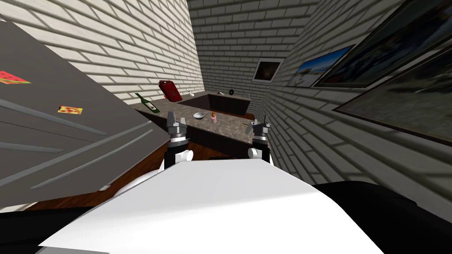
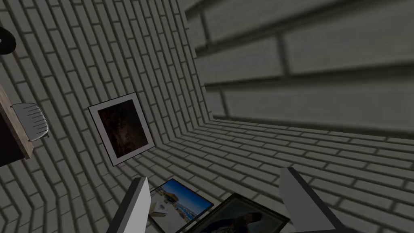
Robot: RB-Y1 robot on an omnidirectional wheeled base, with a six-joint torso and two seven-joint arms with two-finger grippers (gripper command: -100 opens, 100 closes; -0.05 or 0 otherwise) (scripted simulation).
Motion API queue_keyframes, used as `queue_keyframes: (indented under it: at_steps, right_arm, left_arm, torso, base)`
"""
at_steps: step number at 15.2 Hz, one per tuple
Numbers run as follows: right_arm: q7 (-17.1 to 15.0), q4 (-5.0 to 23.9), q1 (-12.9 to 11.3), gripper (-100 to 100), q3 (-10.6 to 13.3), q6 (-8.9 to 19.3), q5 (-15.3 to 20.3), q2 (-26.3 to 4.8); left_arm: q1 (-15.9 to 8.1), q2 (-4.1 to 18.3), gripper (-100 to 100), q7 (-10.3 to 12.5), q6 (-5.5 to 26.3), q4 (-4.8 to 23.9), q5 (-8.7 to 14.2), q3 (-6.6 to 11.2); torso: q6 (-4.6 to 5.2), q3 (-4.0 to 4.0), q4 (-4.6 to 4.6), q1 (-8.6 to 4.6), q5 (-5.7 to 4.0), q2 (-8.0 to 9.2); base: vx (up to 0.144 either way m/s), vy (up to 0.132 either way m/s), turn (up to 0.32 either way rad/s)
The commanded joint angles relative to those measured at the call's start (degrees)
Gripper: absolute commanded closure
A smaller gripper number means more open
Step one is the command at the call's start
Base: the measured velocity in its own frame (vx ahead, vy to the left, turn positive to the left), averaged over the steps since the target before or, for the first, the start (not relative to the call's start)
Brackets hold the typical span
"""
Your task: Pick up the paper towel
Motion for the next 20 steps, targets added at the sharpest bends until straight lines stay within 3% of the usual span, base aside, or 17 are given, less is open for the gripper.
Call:
queue_keyframes:
  at_steps: [1, 9, 13, 20]
  right_arm:
    - [0.42, 0.32, -0.12, -100, -0.17, 0.06, 0.35, -1.93]
    - [7.19, 5.57, -2.03, -100, -2.94, 0.96, 6.14, -10.54]
    - [9.88, 7.65, -2.79, -100, -4.03, 1.32, 8.44, -11.67]
    - [17.73, 13.74, -5.03, -100, -7.21, 2.38, 15.14, -13.06]
  left_arm:
    - [0.00, 0.00, 0, 0.00, 0.00, 0.00, 0.00, 0.00]
    - [0.01, 0.00, 0, 0.00, 0.00, 0.00, 0.00, 0.00]
    - [0.01, 0.00, 0, 0.00, 0.00, 0.00, 0.00, 0.00]
    - [0.01, 0.00, 0, 0.00, 0.00, 0.00, 0.00, 0.00]
  torso:
    - [0.00, 0.00, 0.00, 0.00, 0.00, 0.00]
    - [0.01, -0.06, -0.03, 0.09, 0.02, -0.11]
    - [0.01, -0.08, -0.03, 0.13, 0.02, -0.13]
    - [0.00, -0.10, -0.04, 0.16, 0.03, -0.16]
  base:
    - [0.000, 0.000, 0.000]
    - [0.018, 0.024, -0.043]
    - [0.025, 0.035, -0.044]
    - [0.029, 0.036, -0.052]
